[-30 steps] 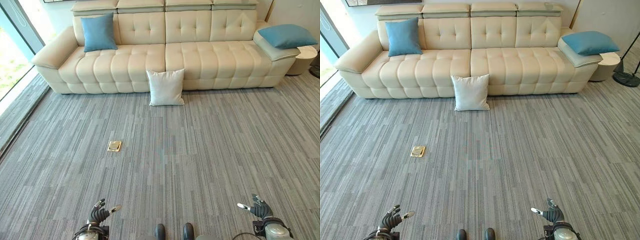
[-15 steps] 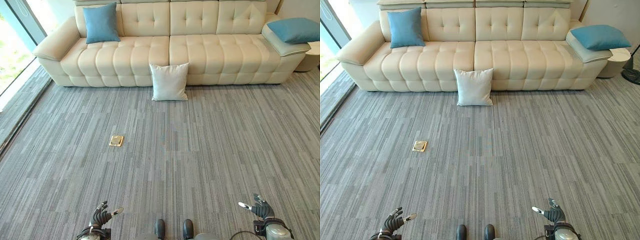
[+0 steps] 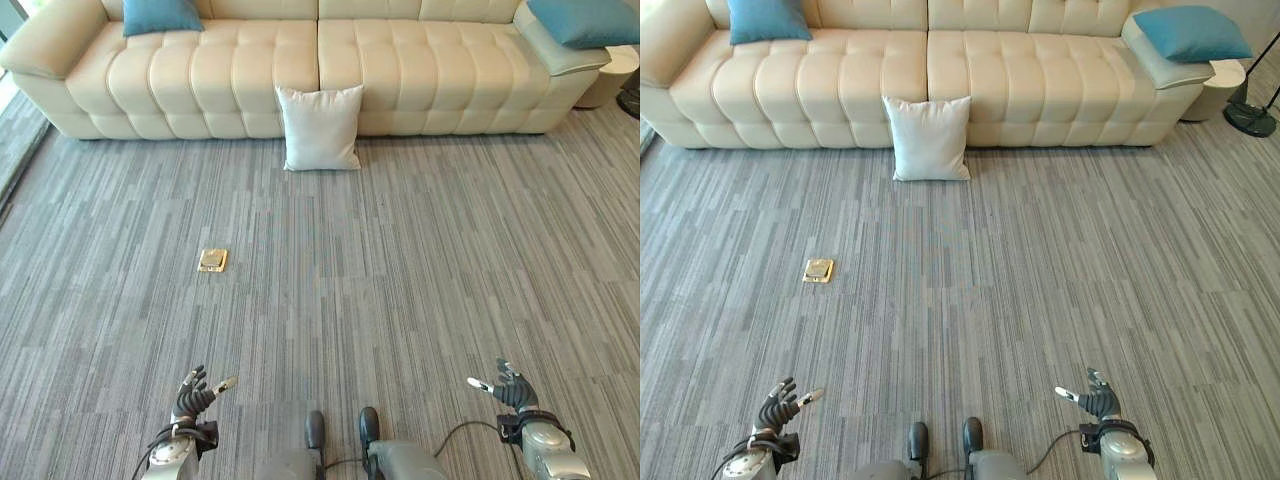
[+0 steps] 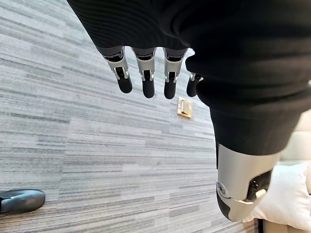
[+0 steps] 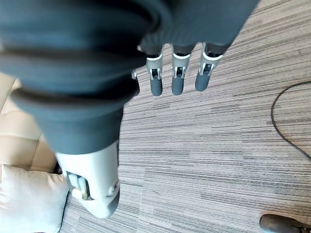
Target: Pick up all the scattered cushions and arrange them neatly on the sofa.
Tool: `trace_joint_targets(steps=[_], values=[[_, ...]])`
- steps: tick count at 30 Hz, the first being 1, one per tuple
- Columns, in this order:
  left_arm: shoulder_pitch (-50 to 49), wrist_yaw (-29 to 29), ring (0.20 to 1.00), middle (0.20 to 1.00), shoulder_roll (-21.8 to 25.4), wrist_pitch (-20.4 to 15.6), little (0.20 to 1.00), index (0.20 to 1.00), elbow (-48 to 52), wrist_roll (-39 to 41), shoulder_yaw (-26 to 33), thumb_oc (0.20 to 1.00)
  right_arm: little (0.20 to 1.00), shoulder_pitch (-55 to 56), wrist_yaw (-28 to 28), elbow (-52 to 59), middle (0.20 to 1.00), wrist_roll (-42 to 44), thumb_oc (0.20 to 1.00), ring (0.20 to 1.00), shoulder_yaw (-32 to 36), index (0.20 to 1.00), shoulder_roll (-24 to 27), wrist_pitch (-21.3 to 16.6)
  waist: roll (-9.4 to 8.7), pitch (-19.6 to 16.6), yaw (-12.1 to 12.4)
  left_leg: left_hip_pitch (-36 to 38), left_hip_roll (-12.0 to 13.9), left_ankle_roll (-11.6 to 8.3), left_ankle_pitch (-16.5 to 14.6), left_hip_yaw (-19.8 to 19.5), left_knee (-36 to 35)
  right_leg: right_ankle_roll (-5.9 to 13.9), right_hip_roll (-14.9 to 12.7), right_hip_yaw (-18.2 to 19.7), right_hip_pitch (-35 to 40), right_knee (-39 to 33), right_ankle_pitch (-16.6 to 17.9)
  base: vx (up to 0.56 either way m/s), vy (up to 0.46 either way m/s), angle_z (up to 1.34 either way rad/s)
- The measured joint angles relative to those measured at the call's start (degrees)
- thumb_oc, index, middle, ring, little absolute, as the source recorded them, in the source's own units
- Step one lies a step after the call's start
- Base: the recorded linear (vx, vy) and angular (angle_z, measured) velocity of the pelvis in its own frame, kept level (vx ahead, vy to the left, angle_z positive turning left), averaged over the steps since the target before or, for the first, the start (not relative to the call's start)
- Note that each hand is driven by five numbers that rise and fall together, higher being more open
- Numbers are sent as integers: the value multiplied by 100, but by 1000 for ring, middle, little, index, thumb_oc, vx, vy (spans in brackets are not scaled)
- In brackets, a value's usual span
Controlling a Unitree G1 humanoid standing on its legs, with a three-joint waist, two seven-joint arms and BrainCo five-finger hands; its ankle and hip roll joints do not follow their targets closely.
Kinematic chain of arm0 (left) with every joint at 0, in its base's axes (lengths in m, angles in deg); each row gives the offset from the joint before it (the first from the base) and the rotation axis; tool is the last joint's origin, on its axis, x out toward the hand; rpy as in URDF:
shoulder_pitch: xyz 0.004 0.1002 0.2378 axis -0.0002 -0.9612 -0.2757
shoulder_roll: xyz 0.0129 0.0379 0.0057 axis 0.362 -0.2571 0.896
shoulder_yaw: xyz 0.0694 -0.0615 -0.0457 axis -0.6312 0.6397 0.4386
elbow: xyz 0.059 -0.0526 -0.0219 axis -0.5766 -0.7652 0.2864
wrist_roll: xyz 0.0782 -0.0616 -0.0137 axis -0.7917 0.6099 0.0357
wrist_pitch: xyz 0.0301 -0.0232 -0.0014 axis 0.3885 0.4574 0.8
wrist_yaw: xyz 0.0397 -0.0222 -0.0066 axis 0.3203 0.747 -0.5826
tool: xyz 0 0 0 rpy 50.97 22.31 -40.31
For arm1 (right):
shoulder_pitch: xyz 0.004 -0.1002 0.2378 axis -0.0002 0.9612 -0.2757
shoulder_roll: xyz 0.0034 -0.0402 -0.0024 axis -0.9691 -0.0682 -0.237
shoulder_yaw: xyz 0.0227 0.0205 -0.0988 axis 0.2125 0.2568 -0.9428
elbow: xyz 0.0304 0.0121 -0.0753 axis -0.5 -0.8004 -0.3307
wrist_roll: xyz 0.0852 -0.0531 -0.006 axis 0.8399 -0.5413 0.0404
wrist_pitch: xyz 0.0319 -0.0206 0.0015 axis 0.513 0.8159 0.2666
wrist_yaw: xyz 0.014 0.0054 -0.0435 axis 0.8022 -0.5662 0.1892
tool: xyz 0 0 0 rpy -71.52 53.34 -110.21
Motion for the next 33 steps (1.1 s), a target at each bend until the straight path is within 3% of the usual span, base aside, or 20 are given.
trace_joint_targets(steps=[3,6,8,10,11,12,13,15,16,17,19,20,21,23,26,27,29,30,32,33], values=[[28,-39,1000,1000,4,-10,1000,1000,0,-1,0,1000,1000,-28,3,67,1000,1,1000,1000,-60,1000,-36,1,-35,53,-38,199,-138,239,-260,-74,32,-124,-160,-49,-534,629,-588,294,32,8],[76,-49,1000,1000,-73,-11,1000,1000,-47,-2,3,1000,1000,146,10,209,1000,4,1000,1000,-226,1000,-4,-8,-3,142,-101,287,-165,317,-609,-255,313,-71,-73,-206,-884,-411,-376,489,-47,28],[214,-7,1000,1000,-93,0,1000,1000,-125,-56,-85,1000,1000,349,14,114,1000,4,1000,1000,-227,1000,-128,22,-36,191,-249,480,-228,181,-995,-641,485,85,-103,-363,-961,-2065,-53,577,-174,84],[20,19,1000,1000,-142,-5,1000,1000,-92,-62,-253,1000,1000,529,23,70,1000,0,1000,1000,-210,1000,-116,26,60,147,-342,984,-149,124,-1413,-901,438,-101,-223,-548,-927,-1853,-14,572,-273,91],[-164,26,1000,1000,-308,-12,1000,1000,-67,-61,-334,1000,1000,692,42,33,1000,-1,1000,1000,-199,1000,-76,57,311,-70,-391,1258,56,-60,-1517,-1108,423,-224,-167,-704,-943,-939,-111,354,-219,113],[-260,69,1000,1000,-295,-21,1000,1000,-155,-61,-469,1000,1000,760,85,-71,1000,0,1000,1000,-163,1000,-109,86,233,-208,-382,1173,28,-362,-1652,-1098,1148,-375,-248,-760,-594,-935,300,445,-276,94],[-291,85,1000,1000,-327,10,1000,1000,-280,-59,-437,1000,1000,649,88,-101,1000,2,1000,1000,-155,1000,-107,90,241,-251,-362,913,51,-637,-1526,-1096,1980,-744,-188,-821,-354,-1017,413,518,-309,52],[-404,121,1000,1000,-345,11,1000,1000,-307,-63,-439,1000,1000,344,88,-14,1000,11,1000,1000,-146,1000,-7,5,312,-296,-323,-94,157,-1310,-861,-847,4101,-1135,17,-805,74,-1320,283,426,-248,-10],[-381,167,1000,1000,-266,11,1000,1000,-514,-66,-453,1000,1000,-13,76,-102,1000,14,1000,1000,-170,1000,10,-3,308,-287,-231,-791,636,-937,-800,14,5350,-1309,208,-654,240,-1340,85,232,-95,-65],[-253,202,1000,1000,-199,46,1000,1000,-625,-67,-450,1000,1000,-202,72,-128,1000,14,1000,1000,-206,1000,30,-32,116,-279,-176,-1197,693,-701,-965,447,5106,-1250,243,-572,581,-1466,128,608,-61,-59],[-183,223,1000,1000,-187,37,1000,1000,-554,-61,-421,1000,1000,-284,55,-149,1000,15,1000,1000,-197,1000,34,9,4,-204,-202,-1332,501,-570,-923,375,4331,-997,190,-602,941,-1248,-70,613,-33,-2],[-223,258,1000,1000,5,-2,1000,1000,-293,-66,-443,1000,1000,-25,3,-32,1000,17,1000,1000,-164,1000,-52,10,-390,-291,-219,-1440,321,-604,-1024,846,3587,-735,-57,7,1540,-1776,-515,256,17,40],[-153,250,1000,1000,1,-55,1000,1000,-243,-67,-435,1000,1000,18,-5,-30,1000,15,1000,1000,-185,1000,-11,11,-506,-240,-166,-1454,276,-581,-996,967,2928,-1161,-43,-57,1790,-2038,-373,392,29,11],[-155,253,1000,1000,-9,-18,1000,1000,-196,-101,-441,1000,1000,-146,-19,-148,1000,14,1000,1000,-203,1000,60,6,-356,-222,-30,-1883,295,-392,-571,864,1508,-1014,179,-140,2078,-2145,-422,442,48,-39],[-138,251,1000,1000,-13,27,1000,1000,-311,-112,-436,1000,1000,-158,-60,-254,1000,10,1000,1000,-206,1000,-17,10,-264,-238,49,-2124,-9,-267,-84,645,495,-814,301,-70,2654,-2511,-546,388,86,-27],[-113,247,1000,1000,-32,36,1000,1000,-378,-112,-436,1000,1000,-112,-57,-278,1000,9,1000,1000,-210,1000,-18,19,-235,-231,114,-2108,-35,-228,-15,592,304,-737,329,34,2782,-2560,-594,476,169,-59],[-320,237,1000,1000,-125,76,1000,1000,-416,-114,-448,1000,1000,62,-53,-203,1000,0,1000,1000,-225,1000,23,20,119,-276,177,-1834,100,163,-219,560,15,-311,623,80,3213,-2378,-873,584,245,-54],[-298,245,1000,1000,-62,113,1000,1000,-502,-146,-431,1000,1000,176,-67,-262,1000,-10,1000,1000,-179,1000,-109,32,-31,-342,135,-1673,50,221,213,576,171,-305,493,141,3480,-2240,-990,346,156,-29],[-289,233,1000,1000,-61,135,1000,1000,-467,-293,-439,1000,1000,411,-41,-237,1000,-60,1000,1000,-185,1000,-147,66,-183,-459,215,-1383,-72,467,385,608,199,-208,246,127,3314,-1537,-1269,474,243,-48],[-204,234,1000,1000,-45,150,1000,1000,-479,-322,-434,1000,1000,401,-45,-256,1000,-107,1000,1000,-156,1000,-155,85,-255,-479,235,-1323,-159,523,463,622,384,-192,78,138,3268,-1501,-1073,556,342,-51]])
